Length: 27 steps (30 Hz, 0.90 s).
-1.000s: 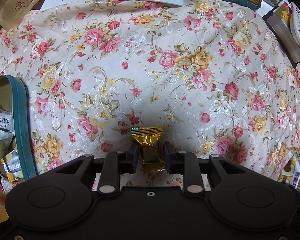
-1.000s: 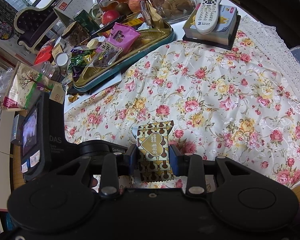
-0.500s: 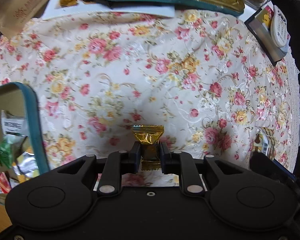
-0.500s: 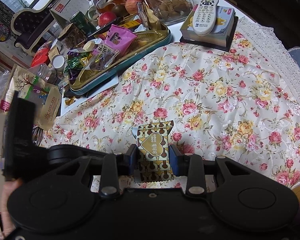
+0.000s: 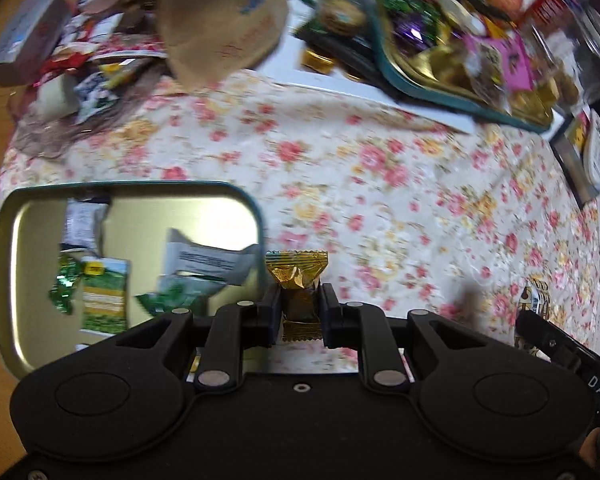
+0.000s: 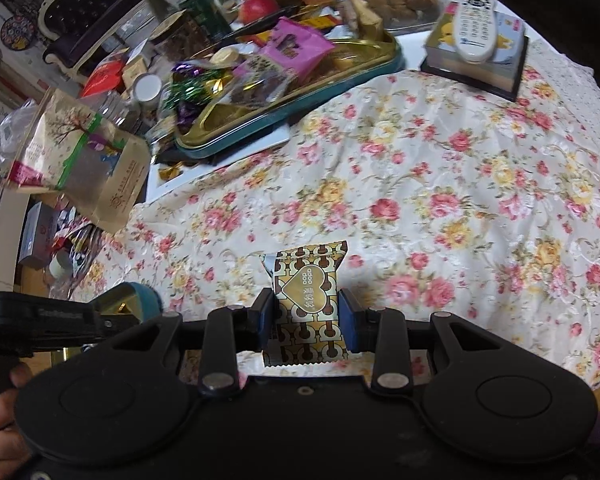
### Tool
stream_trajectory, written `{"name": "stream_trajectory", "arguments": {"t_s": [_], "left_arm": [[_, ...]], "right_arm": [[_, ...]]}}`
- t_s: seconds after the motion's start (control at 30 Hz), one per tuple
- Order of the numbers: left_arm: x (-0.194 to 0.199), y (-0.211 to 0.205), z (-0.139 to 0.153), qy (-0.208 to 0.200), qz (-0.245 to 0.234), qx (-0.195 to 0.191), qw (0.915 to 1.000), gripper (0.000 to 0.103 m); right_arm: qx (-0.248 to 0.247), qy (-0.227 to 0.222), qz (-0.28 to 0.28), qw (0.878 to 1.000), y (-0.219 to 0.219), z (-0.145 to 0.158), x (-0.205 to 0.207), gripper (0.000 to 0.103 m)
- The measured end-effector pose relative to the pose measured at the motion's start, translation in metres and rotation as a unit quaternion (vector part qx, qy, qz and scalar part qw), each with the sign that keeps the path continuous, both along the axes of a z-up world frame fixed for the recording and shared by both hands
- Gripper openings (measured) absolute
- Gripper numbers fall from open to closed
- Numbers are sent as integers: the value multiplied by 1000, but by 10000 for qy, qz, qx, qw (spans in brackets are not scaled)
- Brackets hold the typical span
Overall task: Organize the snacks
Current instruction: 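Carry the heart-print packet and gold candy over the gold tray with both tools, then open the right tool to drop the heart packet while the left tool drops the gold candy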
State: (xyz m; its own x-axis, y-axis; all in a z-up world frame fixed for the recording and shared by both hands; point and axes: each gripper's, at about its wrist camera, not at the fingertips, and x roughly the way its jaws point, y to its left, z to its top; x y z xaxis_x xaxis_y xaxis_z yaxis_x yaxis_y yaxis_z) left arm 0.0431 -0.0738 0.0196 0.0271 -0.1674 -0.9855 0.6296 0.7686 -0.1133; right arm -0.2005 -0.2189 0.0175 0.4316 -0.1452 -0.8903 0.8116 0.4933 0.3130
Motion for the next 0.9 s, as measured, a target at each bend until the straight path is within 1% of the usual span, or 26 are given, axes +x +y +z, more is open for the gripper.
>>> {"name": "stream_trajectory", "arguments": {"t_s": [0.13,0.23,0.33,0.47,0.57,0.67,0.77,0.9], "left_arm": [[24,32,7,-168,327,-19,9993,26],[39,56,7,-191,571,-6,9982,26],[51,78,4,-241,748,113,9968,26],[66,101,3,-417,899,251,9948,27],[73,113,6,-629,949,339,9929,32],[78,123,12,-793,1020,301,9912,37],[81,129,15,-735,1106,197,9910,38],[82,131,13,-682,1105,220,9913,38]], "right_arm": [[-33,-10,269,9996,18,2,25,36],[-51,-48,507,9987,35,5,45,36],[-77,-95,761,9970,54,7,66,36],[-91,-116,1125,9935,80,6,91,36],[-85,-132,1344,9908,97,5,107,36],[-64,-191,1578,9873,113,5,119,36],[-33,-266,1749,9842,128,6,130,36],[80,-372,1936,9803,141,7,139,36]]}}
